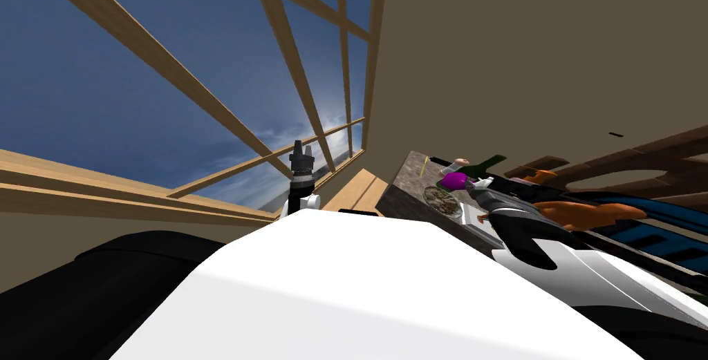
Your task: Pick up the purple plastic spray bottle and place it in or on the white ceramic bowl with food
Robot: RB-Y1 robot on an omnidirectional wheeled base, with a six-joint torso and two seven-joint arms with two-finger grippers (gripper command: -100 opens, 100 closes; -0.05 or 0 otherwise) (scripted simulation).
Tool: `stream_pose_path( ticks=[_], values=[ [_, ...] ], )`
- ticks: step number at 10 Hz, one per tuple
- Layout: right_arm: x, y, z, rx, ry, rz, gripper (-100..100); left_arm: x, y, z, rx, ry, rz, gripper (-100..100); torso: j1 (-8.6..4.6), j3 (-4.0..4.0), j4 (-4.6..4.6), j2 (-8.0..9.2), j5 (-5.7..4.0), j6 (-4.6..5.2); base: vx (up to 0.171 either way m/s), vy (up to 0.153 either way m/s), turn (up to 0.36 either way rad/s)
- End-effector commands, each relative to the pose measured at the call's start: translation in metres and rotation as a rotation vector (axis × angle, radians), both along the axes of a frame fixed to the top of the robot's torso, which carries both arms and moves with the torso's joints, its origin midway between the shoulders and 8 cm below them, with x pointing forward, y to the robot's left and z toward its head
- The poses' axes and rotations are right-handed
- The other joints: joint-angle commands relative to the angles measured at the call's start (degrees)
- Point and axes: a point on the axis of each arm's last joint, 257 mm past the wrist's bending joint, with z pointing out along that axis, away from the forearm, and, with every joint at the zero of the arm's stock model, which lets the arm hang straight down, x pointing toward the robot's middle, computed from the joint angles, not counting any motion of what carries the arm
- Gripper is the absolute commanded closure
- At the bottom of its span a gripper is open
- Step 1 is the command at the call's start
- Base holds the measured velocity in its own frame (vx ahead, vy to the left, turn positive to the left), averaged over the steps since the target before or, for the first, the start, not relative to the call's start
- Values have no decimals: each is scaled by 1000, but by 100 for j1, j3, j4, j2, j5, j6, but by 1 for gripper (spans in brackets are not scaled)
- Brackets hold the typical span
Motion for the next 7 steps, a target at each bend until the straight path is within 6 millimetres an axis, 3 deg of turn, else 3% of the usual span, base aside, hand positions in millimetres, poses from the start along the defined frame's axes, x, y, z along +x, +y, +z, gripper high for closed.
stream_pose_path(
  ticks=[1, 7],
  values=[
    [-10, -15, 7, -14, 13, -47, -100, 0, 0, 0, 0, 0, 0, 0, 0, 0, 0, 0, 0, 0, -69, 13, 259],
    [-21, -38, 24, -4, -15, -127, -100, 0, 0, 0, 0, 0, 0, 0, 6, -7, -3, -10, 2, -5, -50, 12, 157]
  ],
)
